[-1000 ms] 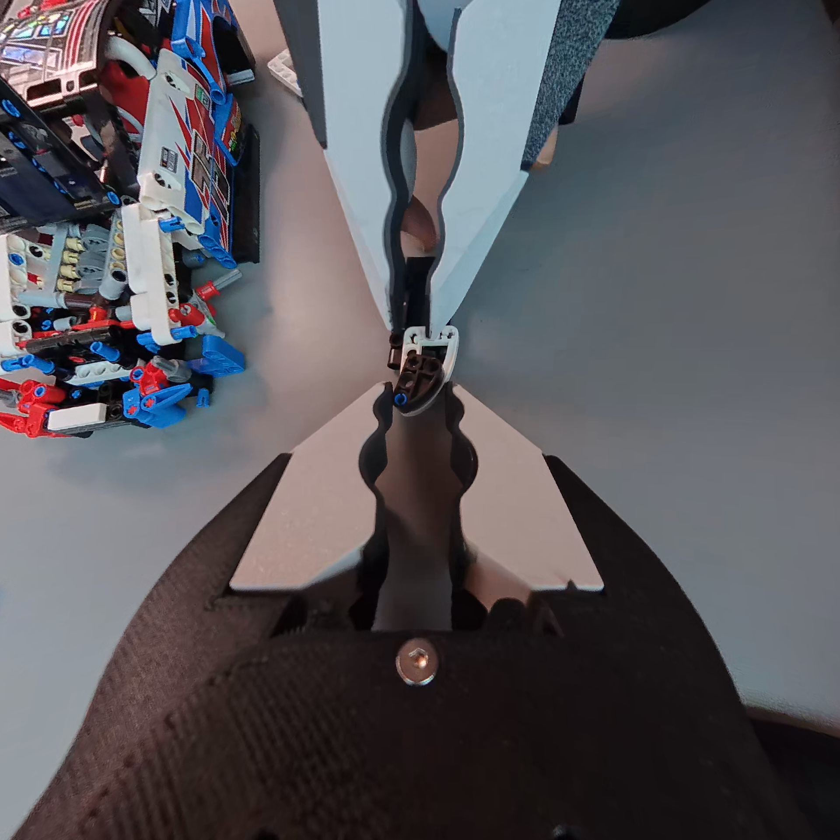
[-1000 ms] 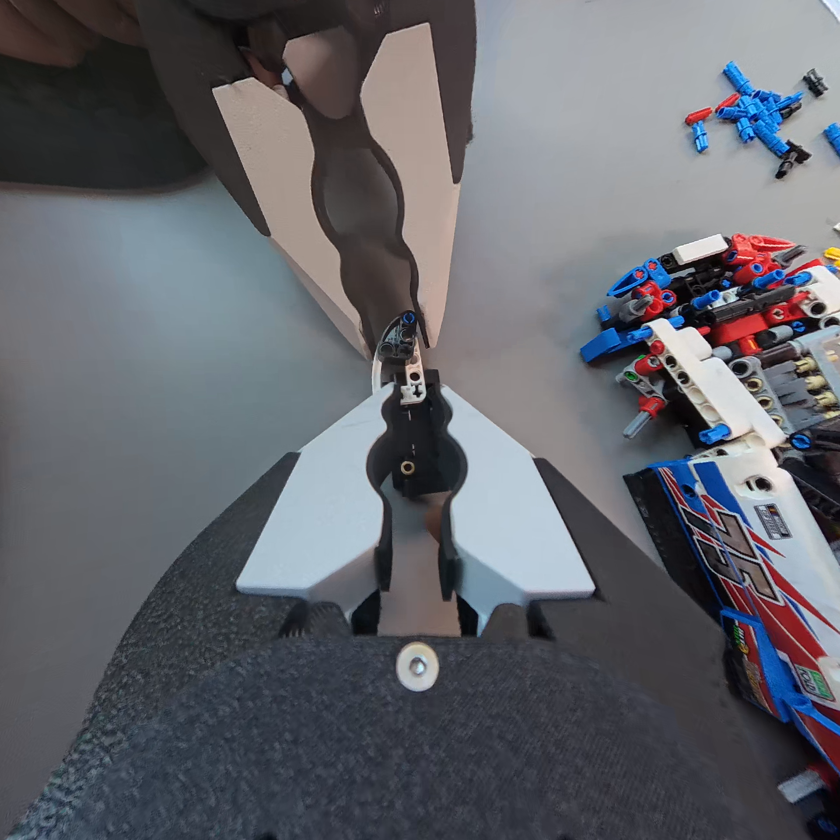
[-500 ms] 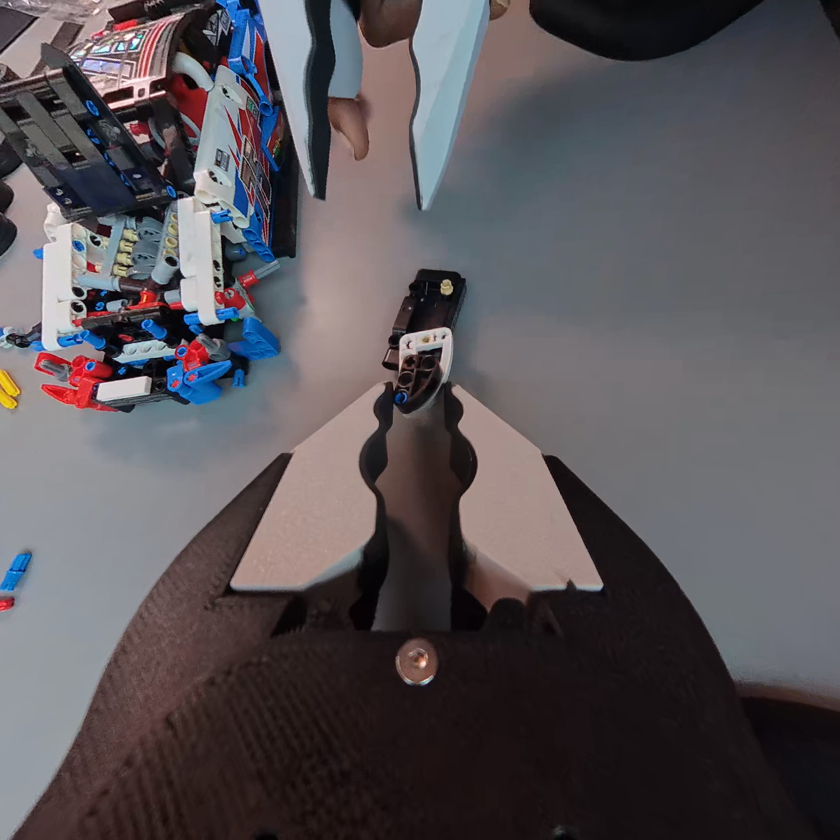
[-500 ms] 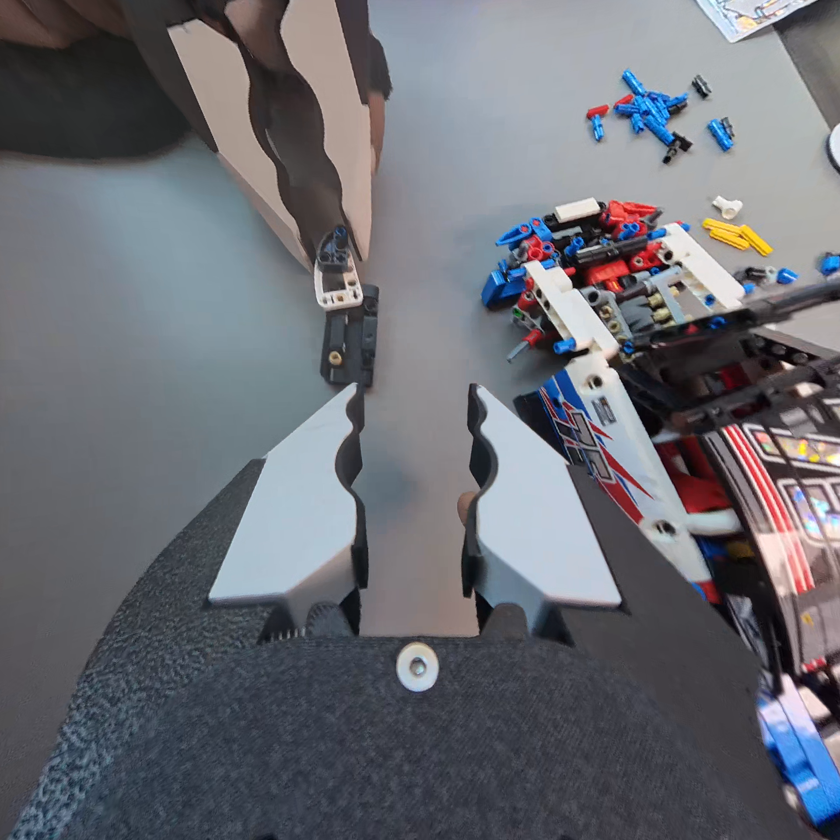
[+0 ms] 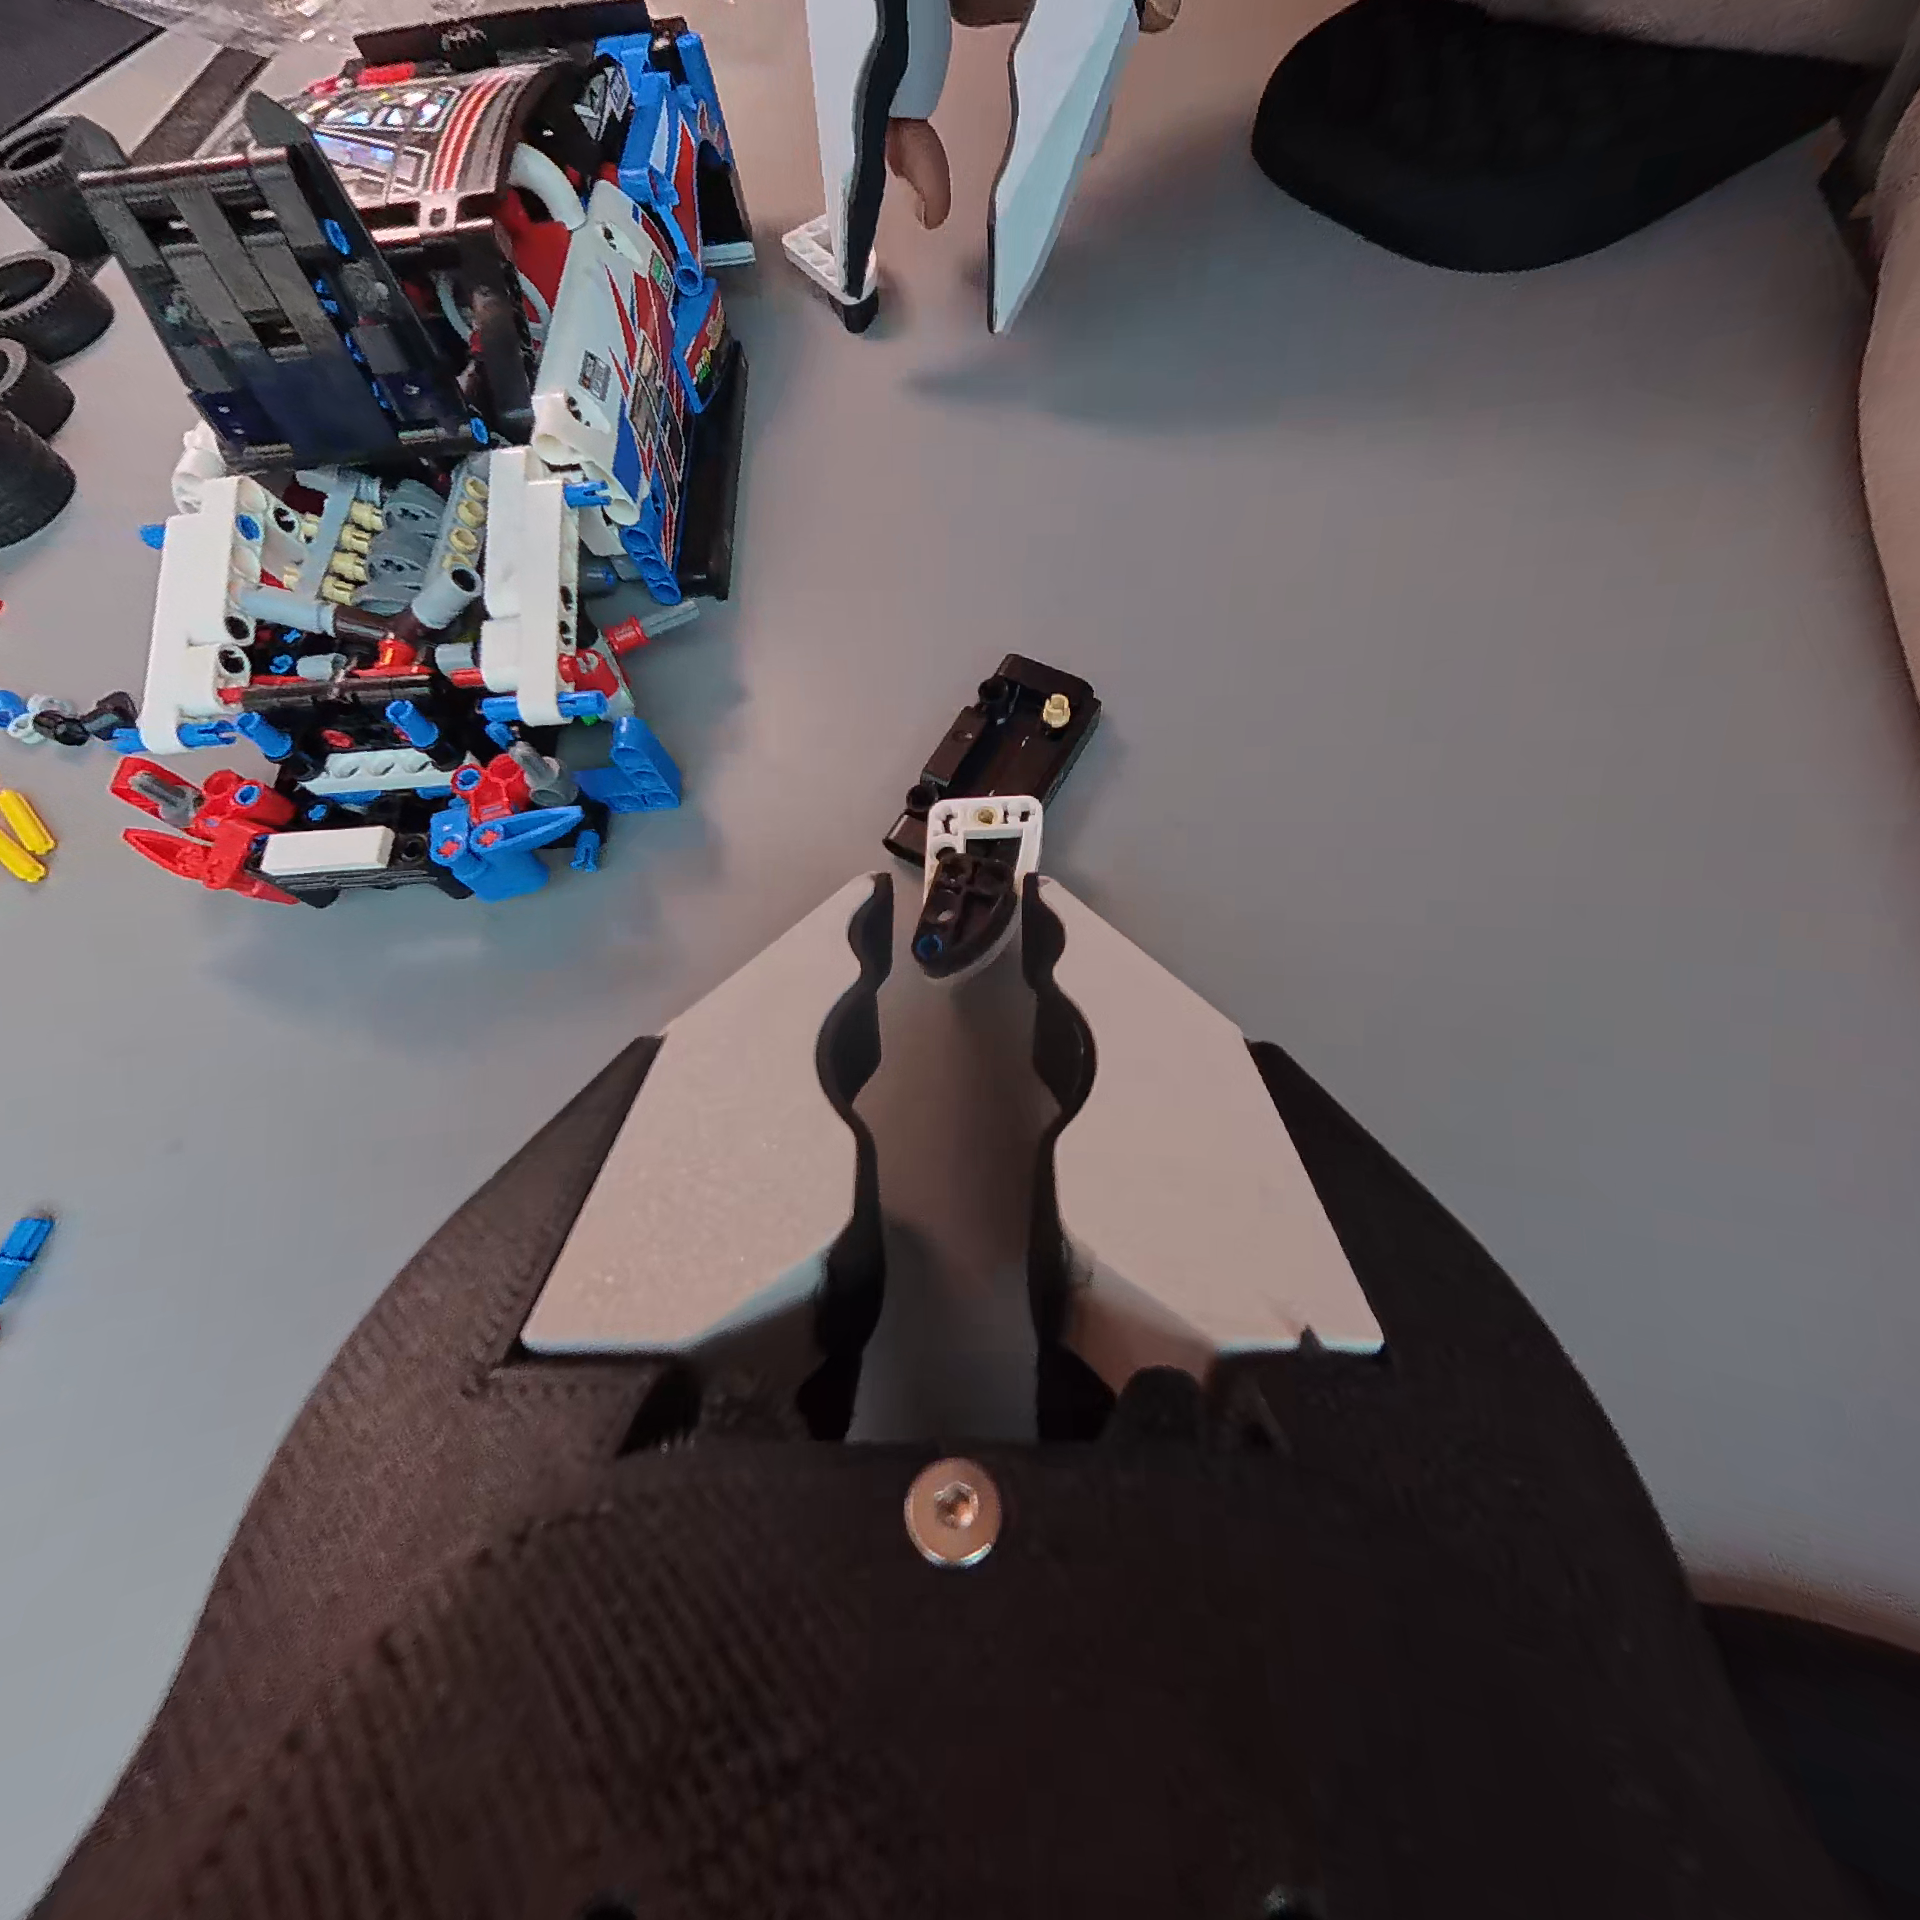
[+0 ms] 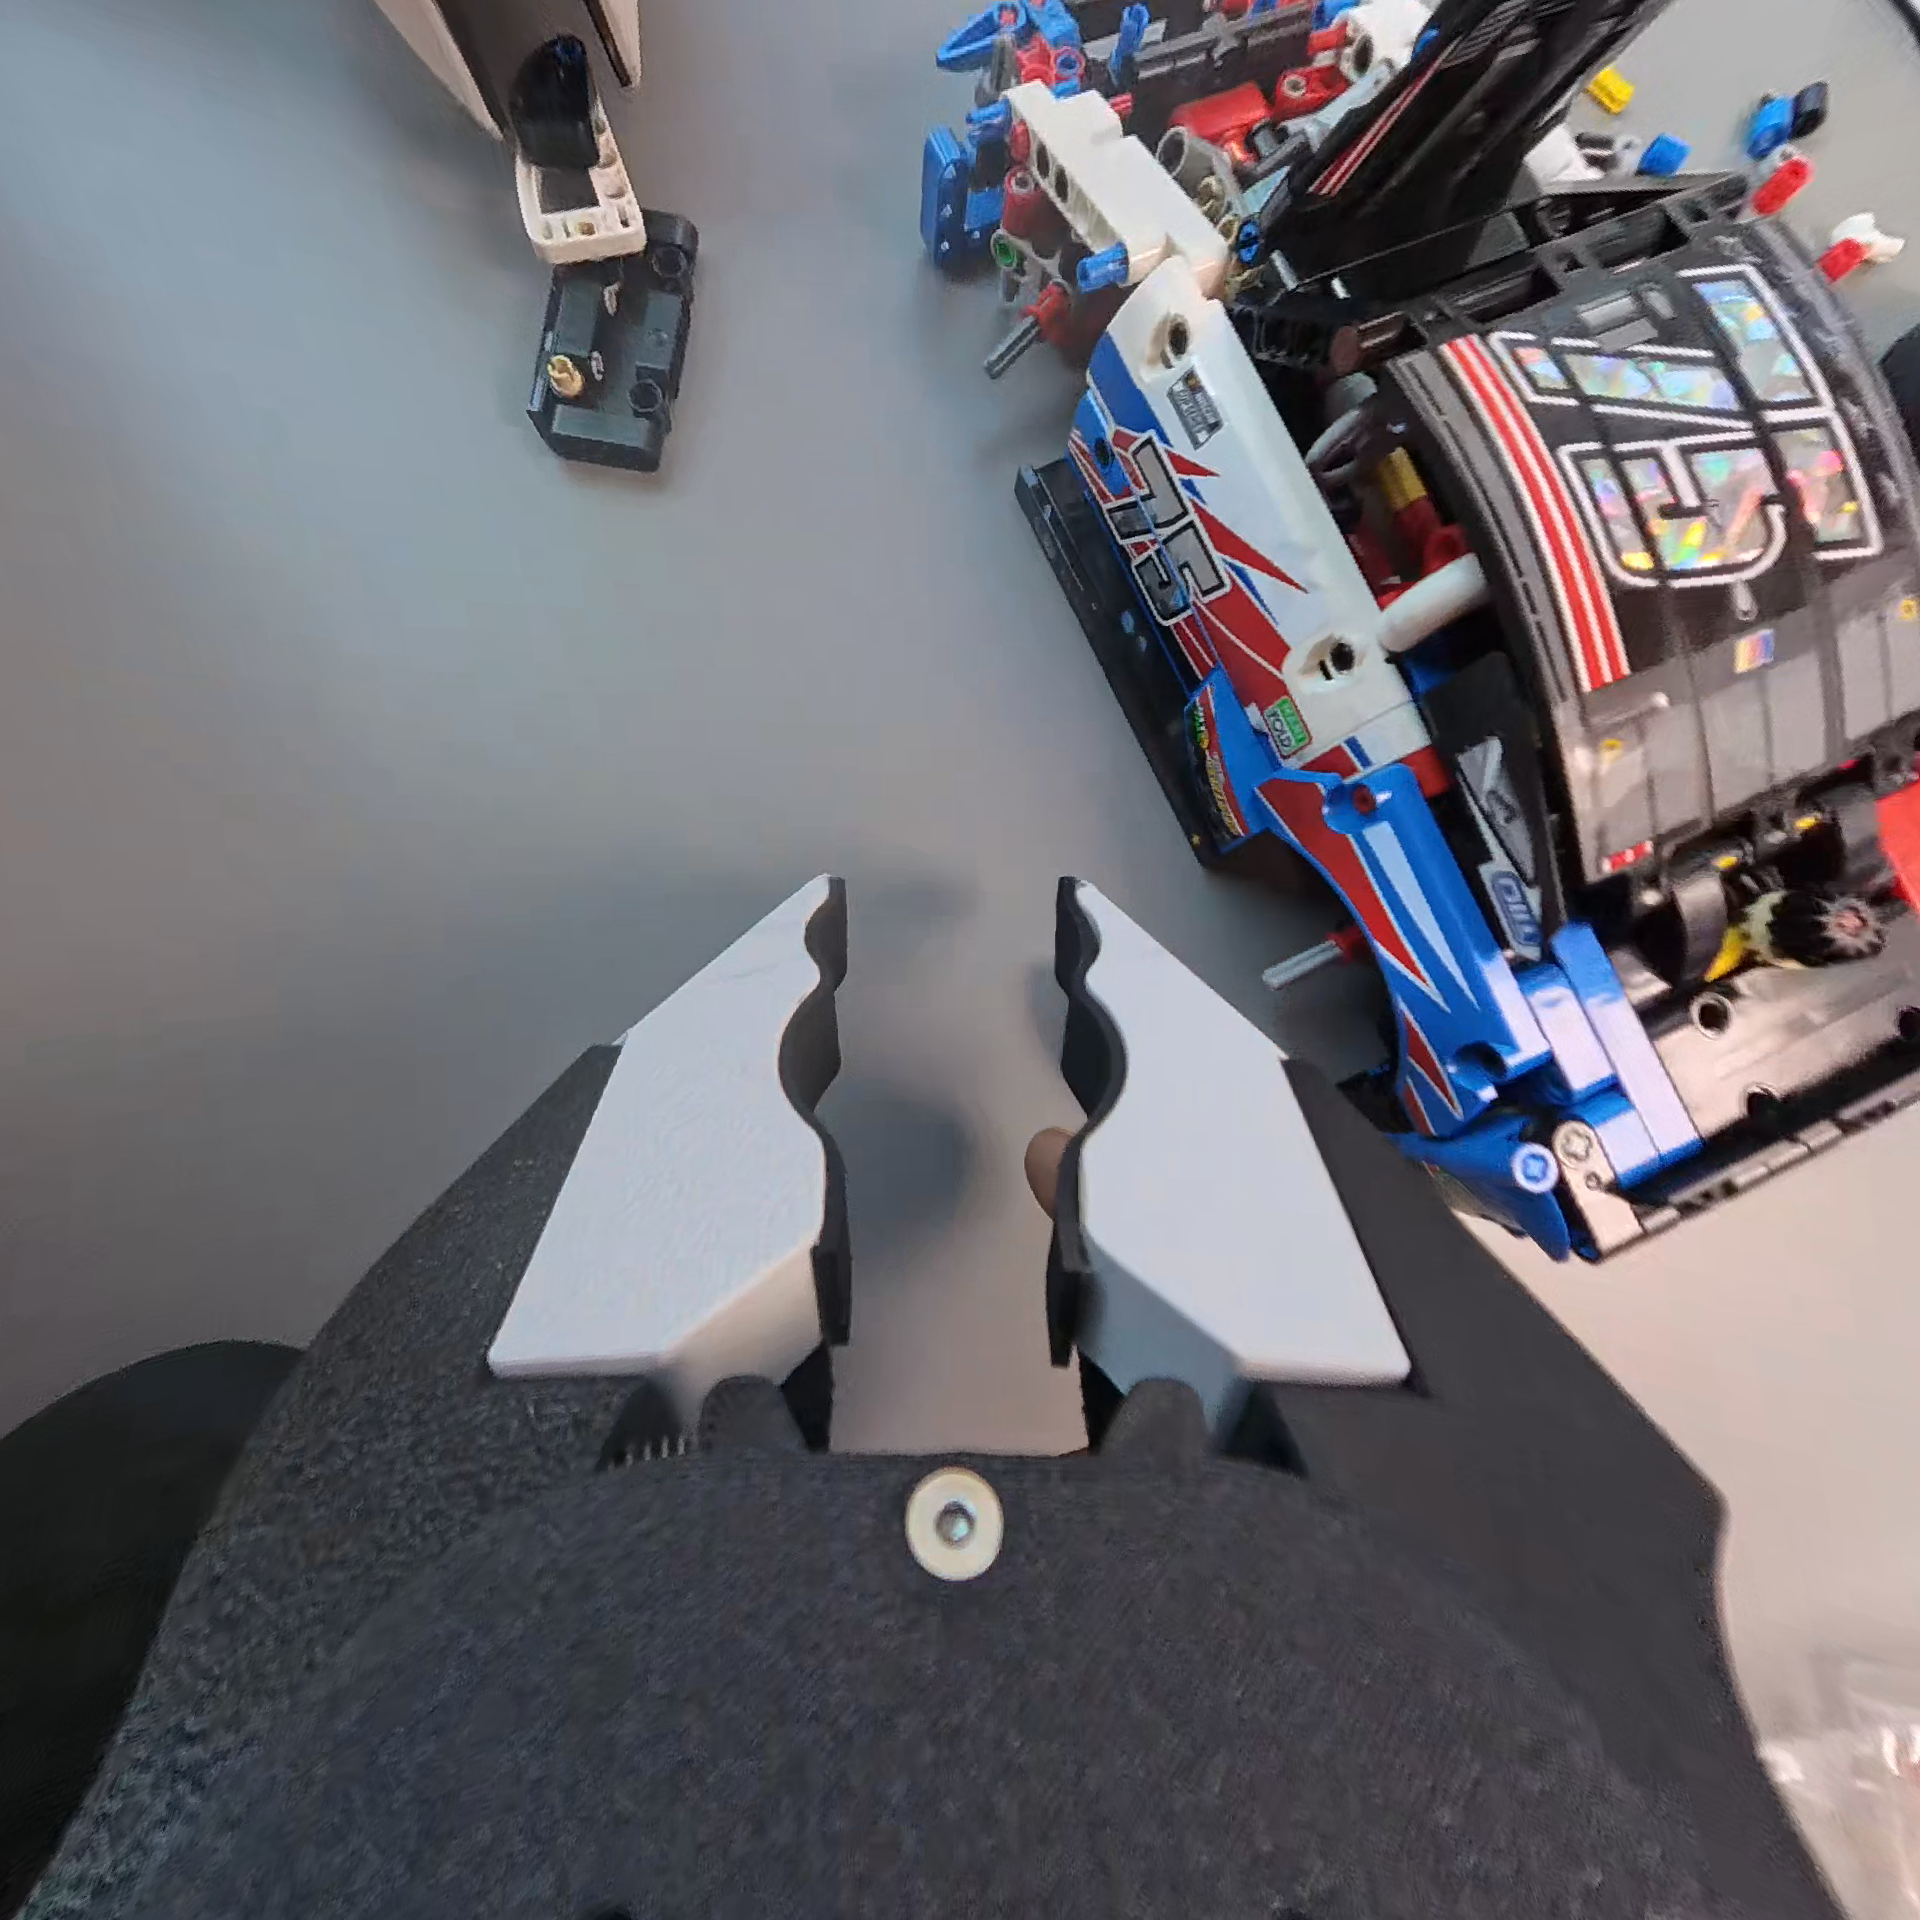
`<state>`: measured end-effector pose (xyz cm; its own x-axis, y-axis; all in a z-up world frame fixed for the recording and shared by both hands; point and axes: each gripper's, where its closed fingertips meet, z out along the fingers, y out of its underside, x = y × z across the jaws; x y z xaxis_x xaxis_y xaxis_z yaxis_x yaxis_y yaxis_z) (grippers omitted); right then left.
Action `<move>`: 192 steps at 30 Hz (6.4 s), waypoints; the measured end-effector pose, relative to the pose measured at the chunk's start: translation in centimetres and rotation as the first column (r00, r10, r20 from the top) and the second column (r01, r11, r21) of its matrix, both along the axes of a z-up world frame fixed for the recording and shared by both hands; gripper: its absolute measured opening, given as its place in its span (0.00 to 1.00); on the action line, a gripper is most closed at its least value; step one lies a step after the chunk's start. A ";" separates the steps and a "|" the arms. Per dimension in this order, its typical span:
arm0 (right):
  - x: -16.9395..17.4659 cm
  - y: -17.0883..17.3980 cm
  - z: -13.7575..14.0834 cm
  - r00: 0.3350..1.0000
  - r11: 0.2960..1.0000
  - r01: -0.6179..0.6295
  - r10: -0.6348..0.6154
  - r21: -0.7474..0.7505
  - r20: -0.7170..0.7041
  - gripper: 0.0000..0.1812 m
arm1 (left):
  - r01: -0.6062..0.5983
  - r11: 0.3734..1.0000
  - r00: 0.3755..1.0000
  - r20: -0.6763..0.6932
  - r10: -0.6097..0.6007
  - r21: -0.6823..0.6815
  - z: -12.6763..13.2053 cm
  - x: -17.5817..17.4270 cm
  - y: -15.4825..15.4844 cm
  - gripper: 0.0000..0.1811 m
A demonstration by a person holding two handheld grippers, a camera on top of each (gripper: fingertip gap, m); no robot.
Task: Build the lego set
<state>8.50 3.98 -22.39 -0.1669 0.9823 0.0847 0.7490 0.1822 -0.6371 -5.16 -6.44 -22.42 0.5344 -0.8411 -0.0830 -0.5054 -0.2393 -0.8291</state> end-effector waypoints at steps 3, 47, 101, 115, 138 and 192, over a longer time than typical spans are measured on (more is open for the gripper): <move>1.1 1.4 1.1 0.998 0.998 0.052 -0.051 0.019 -0.021 0.21 | -0.002 1.000 1.000 0.027 0.002 0.006 0.4 -0.1 0.0 0.15; 0.0 1.6 -1.1 0.998 0.998 0.059 -0.058 0.021 -0.016 0.17 | 0.152 0.987 0.984 -0.081 -0.156 -0.055 -1.5 0.7 -0.8 0.17; -11.1 -6.5 9.0 0.793 0.974 0.186 -0.071 0.130 -0.605 0.27 | -0.108 0.926 0.417 0.829 0.373 -0.362 10.0 1.0 3.4 0.06; -12.6 -7.1 10.1 0.731 0.966 0.259 -0.190 0.009 -0.656 0.18 | -0.117 0.942 0.360 0.871 0.335 -0.314 10.5 2.5 3.4 0.05; -9.0 -10.2 0.2 0.971 0.977 -0.171 0.145 -0.129 -0.188 0.14 | -0.158 0.982 0.908 0.377 0.185 -0.102 4.8 1.4 1.4 0.09; -10.6 -10.1 6.7 0.770 0.624 -0.042 0.518 0.781 -0.372 0.06 | -0.034 0.991 0.898 0.430 0.089 -0.132 5.8 3.7 -0.5 0.12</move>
